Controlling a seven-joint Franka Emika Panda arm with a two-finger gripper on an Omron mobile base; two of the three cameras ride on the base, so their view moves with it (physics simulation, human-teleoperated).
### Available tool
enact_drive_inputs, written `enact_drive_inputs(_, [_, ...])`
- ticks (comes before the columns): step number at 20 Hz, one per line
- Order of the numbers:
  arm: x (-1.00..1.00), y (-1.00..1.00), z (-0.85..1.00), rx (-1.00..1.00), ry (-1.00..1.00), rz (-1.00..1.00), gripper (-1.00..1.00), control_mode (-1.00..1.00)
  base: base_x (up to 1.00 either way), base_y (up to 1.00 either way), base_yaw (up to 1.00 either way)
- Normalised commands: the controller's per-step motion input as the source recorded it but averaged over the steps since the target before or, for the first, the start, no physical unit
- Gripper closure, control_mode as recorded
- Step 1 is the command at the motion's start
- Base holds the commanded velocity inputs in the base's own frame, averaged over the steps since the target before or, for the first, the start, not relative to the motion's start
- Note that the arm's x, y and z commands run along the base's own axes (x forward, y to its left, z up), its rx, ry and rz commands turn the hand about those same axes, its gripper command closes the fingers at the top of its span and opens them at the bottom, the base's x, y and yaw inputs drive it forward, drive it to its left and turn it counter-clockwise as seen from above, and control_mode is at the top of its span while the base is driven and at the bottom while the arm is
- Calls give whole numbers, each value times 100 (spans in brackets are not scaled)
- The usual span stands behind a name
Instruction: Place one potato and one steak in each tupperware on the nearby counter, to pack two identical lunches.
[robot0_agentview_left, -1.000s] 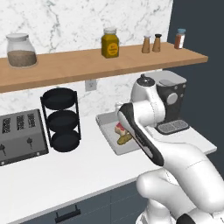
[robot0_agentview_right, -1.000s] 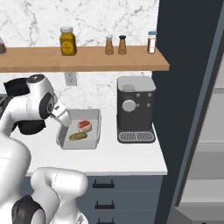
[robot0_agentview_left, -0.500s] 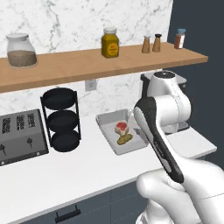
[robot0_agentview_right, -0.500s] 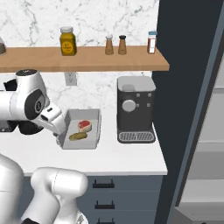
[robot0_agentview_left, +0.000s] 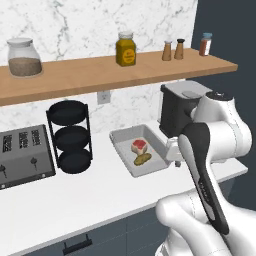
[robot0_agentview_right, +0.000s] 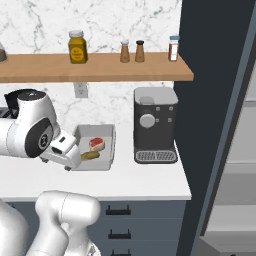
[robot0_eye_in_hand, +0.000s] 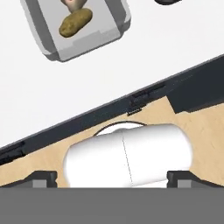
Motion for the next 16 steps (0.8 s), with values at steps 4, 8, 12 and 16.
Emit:
enact_drive_inputs(4, [-9,3,28,-4,0,38,-100,-100,0,0,0])
enact_drive_inputs(8, [-3,0,14,-4,0,14,-100,100,-27,0,3])
enact_drive_inputs(12, [0,0,0,0,0,0,-100,100,-100,-9,0])
enact_drive_inputs(16, [0,0,0,0,0,0,-100,100,-100,-47,-10])
